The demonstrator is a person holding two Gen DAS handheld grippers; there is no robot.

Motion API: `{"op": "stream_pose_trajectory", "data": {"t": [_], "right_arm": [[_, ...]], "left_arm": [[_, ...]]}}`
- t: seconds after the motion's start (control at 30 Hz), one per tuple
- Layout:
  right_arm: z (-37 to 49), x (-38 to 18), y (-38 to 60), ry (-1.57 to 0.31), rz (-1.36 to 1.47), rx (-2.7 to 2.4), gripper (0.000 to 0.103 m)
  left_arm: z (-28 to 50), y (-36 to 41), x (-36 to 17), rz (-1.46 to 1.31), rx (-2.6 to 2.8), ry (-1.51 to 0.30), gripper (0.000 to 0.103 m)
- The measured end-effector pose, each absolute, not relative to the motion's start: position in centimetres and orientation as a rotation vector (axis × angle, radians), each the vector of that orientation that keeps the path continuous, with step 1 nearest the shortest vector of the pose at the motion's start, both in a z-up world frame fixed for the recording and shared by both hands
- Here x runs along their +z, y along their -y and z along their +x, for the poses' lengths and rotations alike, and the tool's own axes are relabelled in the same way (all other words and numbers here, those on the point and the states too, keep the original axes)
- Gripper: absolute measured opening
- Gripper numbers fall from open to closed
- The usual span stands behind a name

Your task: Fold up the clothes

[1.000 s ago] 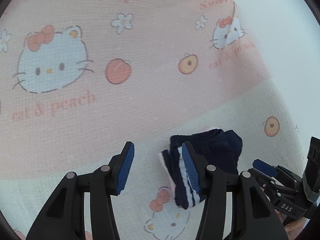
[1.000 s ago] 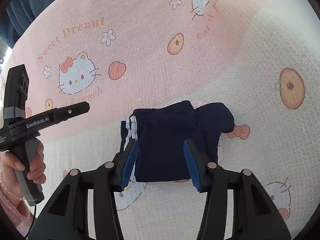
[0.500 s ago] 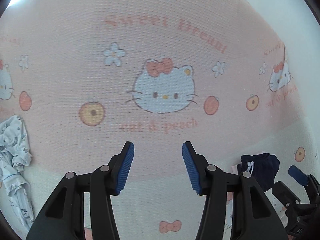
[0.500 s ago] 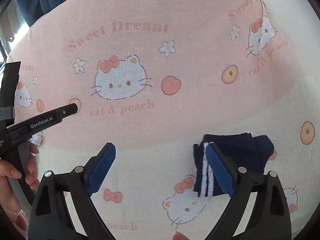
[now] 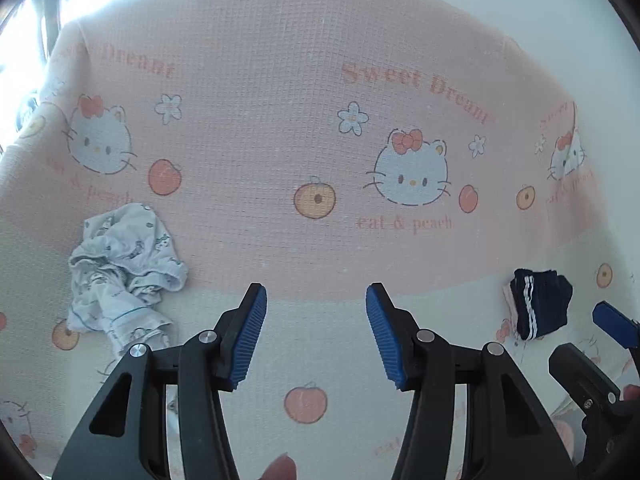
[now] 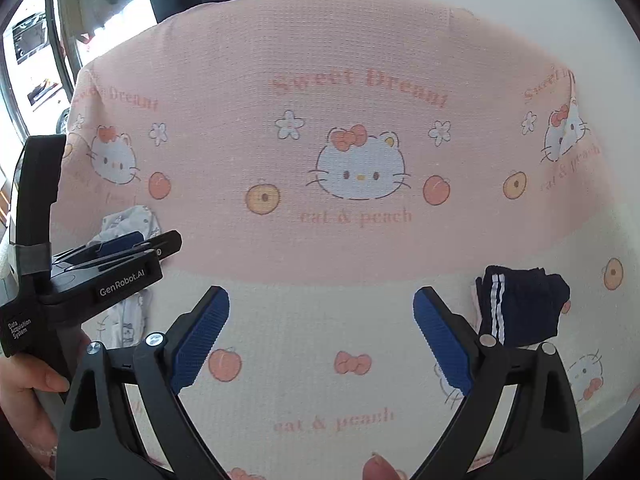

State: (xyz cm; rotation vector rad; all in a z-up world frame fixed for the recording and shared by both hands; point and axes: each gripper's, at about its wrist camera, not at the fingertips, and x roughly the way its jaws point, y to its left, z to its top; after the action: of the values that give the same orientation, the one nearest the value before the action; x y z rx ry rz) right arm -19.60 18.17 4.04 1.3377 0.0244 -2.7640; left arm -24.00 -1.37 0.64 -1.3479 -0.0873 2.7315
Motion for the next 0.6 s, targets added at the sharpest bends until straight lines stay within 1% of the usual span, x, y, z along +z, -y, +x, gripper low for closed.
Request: {"op": "stream_pose_trajectory", "data": {"t": [0.07,0.2,0.33,0.47,0.6], "right_arm": [[-17.4,4.1,-17.2,-0.003,1.333,-2.761,0.095],[-12.9,4.0,-15.7,0.016,1.311,-2.741,0.096],[-8.3,3.9,-14.6,0.019,1.297,-2.709,0.096],[-5.2,3.8,-14.2,-0.013,1.292,-2.69,0.096],[-3.1,4.2,-15.2,0.015,1.284,-2.728,0.096]], "left_arm": [[-21.2,2.4,1.5,-1.348,2.759,0.054,0.054],[-15.5,4.2,3.1,-1.319,2.774,0.076,0.054],[-10.2,4.8,4.0,-1.303,2.819,0.042,0.055],[-6.3,4.7,4.0,-1.294,2.775,0.077,0.058],[-3.7,4.0,3.9,-1.292,2.769,0.083,0.059]]}}
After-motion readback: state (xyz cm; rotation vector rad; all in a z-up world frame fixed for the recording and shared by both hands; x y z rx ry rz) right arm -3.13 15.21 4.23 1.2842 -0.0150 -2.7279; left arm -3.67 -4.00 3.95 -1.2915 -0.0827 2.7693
